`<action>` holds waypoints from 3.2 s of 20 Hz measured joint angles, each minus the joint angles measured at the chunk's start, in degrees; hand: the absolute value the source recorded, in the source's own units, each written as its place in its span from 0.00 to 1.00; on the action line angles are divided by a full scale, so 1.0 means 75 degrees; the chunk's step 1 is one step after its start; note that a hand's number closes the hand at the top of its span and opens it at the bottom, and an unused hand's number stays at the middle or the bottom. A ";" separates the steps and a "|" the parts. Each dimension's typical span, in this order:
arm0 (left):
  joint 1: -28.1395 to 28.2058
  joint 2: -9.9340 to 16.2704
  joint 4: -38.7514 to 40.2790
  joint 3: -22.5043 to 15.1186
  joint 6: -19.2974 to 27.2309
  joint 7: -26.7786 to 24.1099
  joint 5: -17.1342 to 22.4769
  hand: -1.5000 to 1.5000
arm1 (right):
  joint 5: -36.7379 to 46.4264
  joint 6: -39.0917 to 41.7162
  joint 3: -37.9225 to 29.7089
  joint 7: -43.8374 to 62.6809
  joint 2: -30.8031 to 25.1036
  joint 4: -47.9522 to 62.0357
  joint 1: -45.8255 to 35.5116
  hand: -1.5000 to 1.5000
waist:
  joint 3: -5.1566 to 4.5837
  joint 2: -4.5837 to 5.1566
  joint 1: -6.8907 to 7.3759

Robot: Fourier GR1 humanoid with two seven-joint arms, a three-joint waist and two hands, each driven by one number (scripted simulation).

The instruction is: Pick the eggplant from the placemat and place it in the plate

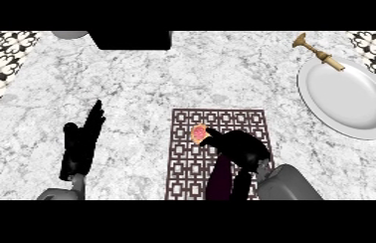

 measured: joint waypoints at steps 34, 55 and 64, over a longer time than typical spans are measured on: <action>0.0039 -0.0128 -0.0177 0.0475 -0.0424 0.0195 -0.0188 0.50 | -0.0360 -0.3910 -0.5661 -0.1886 -0.2381 0.0425 -0.0792 1.00 | 0.0019 0.0092 0.0016; -0.0044 -0.0426 -0.0184 0.0408 -0.0554 0.0103 -0.0486 0.50 | 0.0615 -0.3993 -0.5981 -0.4168 -0.3653 0.7603 -0.3257 1.00 | 0.0038 0.0196 0.0283; -0.0148 -0.0445 -0.0229 0.0429 -0.0629 0.0216 -0.0475 0.50 | 0.0846 -0.3154 -0.5861 -0.5489 -0.4041 0.9049 -0.3606 0.00 | 0.0053 0.0228 0.0344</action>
